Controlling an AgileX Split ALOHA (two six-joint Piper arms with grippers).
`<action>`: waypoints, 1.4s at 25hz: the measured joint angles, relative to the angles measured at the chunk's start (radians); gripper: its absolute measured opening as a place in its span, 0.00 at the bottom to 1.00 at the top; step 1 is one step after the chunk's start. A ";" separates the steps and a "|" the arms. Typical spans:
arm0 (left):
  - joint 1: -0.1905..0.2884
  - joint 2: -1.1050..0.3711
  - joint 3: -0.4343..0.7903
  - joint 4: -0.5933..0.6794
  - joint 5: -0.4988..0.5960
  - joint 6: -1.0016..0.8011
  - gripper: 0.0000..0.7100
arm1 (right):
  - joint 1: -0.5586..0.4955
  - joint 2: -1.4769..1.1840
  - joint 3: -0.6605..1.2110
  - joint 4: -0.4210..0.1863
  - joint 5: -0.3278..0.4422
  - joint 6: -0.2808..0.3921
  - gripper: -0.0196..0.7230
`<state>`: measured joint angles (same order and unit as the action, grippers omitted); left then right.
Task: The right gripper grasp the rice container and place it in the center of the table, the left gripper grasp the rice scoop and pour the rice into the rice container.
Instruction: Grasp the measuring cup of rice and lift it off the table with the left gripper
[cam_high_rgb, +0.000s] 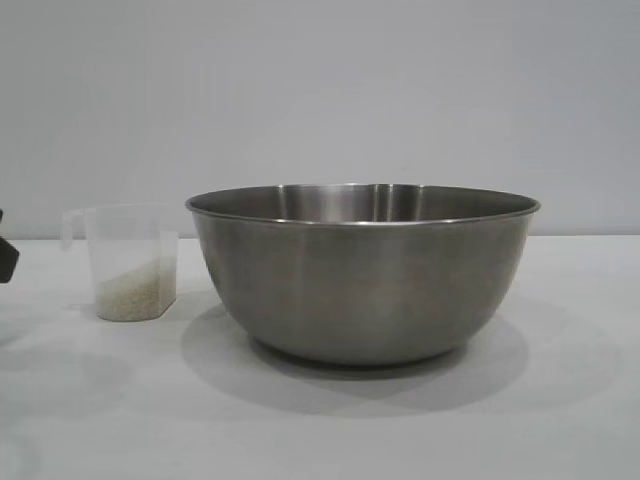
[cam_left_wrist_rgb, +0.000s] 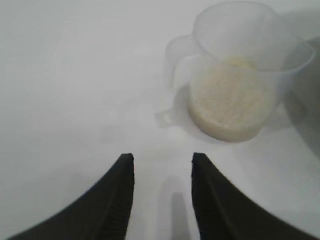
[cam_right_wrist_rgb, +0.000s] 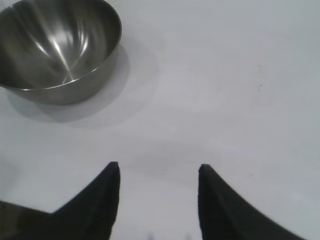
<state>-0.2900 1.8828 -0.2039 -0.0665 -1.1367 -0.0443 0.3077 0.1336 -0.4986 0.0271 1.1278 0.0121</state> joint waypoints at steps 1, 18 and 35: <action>0.000 0.000 -0.002 -0.004 0.000 -0.005 0.30 | 0.000 0.000 0.000 0.000 0.000 0.000 0.50; 0.000 0.123 -0.104 0.033 -0.011 -0.001 0.38 | 0.000 0.000 0.000 0.000 0.000 -0.002 0.43; 0.000 0.164 -0.189 0.061 -0.014 0.046 0.38 | 0.000 0.000 0.000 -0.008 0.000 -0.002 0.43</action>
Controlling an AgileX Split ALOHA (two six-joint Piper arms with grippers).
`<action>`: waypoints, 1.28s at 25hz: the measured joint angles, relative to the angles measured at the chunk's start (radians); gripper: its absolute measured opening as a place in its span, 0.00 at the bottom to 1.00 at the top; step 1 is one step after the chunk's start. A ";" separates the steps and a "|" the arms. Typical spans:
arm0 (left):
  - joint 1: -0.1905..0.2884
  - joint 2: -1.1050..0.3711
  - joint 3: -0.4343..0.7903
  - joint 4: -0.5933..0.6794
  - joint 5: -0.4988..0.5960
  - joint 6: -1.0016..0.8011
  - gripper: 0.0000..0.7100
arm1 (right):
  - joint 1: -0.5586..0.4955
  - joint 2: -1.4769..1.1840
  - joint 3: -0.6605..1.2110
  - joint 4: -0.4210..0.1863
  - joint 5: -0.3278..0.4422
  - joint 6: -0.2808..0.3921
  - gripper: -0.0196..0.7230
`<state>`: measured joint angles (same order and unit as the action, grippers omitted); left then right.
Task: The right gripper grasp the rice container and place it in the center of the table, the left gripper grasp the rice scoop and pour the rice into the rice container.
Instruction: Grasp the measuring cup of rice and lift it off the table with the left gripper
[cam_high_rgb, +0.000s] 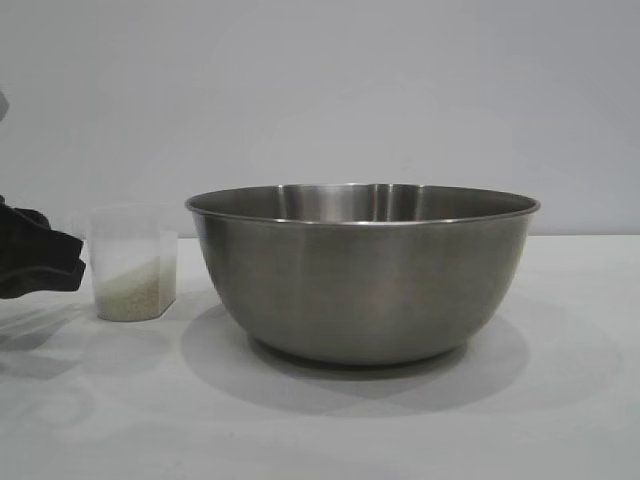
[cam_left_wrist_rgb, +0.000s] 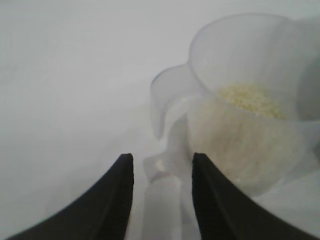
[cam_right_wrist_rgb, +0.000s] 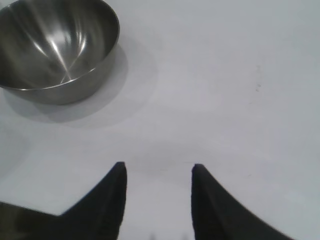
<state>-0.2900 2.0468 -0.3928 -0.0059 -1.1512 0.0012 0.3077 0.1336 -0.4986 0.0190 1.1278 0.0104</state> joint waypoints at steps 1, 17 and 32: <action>0.000 0.000 -0.005 0.000 0.000 0.002 0.38 | 0.000 0.000 0.000 0.000 0.000 0.000 0.43; 0.000 0.055 -0.081 -0.002 0.000 0.044 0.38 | 0.000 0.000 0.000 -0.002 0.000 0.000 0.43; 0.000 0.056 -0.110 -0.027 0.000 0.076 0.38 | 0.000 0.000 0.000 -0.002 0.000 0.000 0.43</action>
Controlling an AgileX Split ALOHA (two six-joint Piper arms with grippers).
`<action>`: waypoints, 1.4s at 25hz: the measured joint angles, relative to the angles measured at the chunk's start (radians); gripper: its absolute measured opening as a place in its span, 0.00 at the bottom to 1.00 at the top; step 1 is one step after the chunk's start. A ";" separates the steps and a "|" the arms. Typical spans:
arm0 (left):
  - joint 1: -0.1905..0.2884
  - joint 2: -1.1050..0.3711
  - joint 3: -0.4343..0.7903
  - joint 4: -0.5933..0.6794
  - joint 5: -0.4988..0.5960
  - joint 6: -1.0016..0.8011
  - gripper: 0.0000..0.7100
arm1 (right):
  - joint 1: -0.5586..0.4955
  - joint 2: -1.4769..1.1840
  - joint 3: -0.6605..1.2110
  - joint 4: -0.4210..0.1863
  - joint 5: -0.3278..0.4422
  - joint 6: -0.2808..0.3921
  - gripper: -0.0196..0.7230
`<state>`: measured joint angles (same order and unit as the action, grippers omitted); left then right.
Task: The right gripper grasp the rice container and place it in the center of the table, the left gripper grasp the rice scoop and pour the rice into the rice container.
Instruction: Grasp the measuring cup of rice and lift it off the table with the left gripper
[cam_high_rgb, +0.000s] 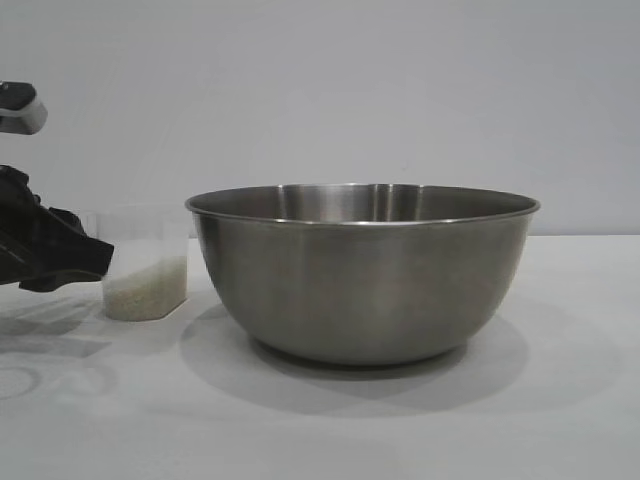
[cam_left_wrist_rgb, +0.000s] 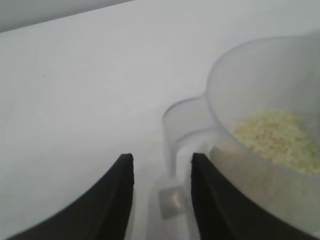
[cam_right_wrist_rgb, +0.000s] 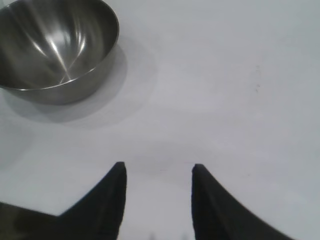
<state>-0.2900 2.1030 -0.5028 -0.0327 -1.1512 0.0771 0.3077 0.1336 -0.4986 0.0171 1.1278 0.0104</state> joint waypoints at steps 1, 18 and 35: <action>0.000 0.000 -0.002 -0.002 0.000 0.000 0.38 | 0.000 0.000 0.000 0.000 0.000 0.000 0.43; 0.000 0.000 -0.028 0.081 0.000 0.012 0.00 | 0.000 0.000 0.000 0.000 0.000 0.000 0.43; 0.000 -0.028 -0.028 0.079 0.000 0.065 0.00 | 0.000 0.000 0.008 -0.002 0.002 0.001 0.43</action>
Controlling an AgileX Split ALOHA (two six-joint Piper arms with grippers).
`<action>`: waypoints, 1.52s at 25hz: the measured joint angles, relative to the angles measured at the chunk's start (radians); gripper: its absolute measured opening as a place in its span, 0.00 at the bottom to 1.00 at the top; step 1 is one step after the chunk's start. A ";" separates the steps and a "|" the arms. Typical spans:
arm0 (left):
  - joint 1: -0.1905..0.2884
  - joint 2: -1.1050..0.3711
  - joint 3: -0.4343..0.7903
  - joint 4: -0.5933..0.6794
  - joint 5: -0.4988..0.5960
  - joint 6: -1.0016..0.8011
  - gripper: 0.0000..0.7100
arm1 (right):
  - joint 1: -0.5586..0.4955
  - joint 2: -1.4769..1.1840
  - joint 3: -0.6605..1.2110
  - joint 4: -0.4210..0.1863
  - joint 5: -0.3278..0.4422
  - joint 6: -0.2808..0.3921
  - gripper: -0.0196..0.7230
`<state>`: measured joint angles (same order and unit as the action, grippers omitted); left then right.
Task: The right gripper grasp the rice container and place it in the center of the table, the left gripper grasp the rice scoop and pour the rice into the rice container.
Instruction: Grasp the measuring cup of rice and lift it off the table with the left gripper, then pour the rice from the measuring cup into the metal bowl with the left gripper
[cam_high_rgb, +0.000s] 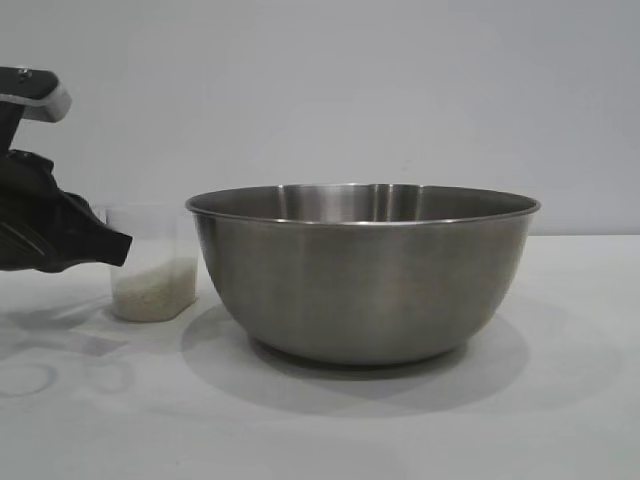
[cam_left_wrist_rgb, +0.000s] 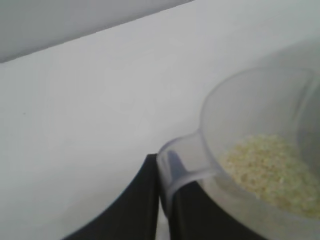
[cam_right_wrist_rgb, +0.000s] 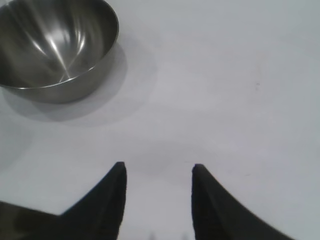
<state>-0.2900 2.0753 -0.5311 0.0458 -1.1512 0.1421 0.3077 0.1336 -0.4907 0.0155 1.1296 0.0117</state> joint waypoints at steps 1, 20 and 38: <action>0.000 -0.009 0.000 0.000 0.000 0.005 0.00 | 0.000 0.000 0.000 0.000 0.000 0.000 0.43; 0.000 -0.214 -0.078 0.205 0.022 0.299 0.00 | 0.000 0.000 0.001 0.000 0.001 0.000 0.43; 0.000 -0.222 -0.300 0.769 0.024 0.700 0.00 | 0.000 0.000 0.001 0.000 0.001 0.000 0.43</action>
<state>-0.2900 1.8537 -0.8315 0.8146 -1.1271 0.8424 0.3077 0.1336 -0.4893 0.0155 1.1311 0.0117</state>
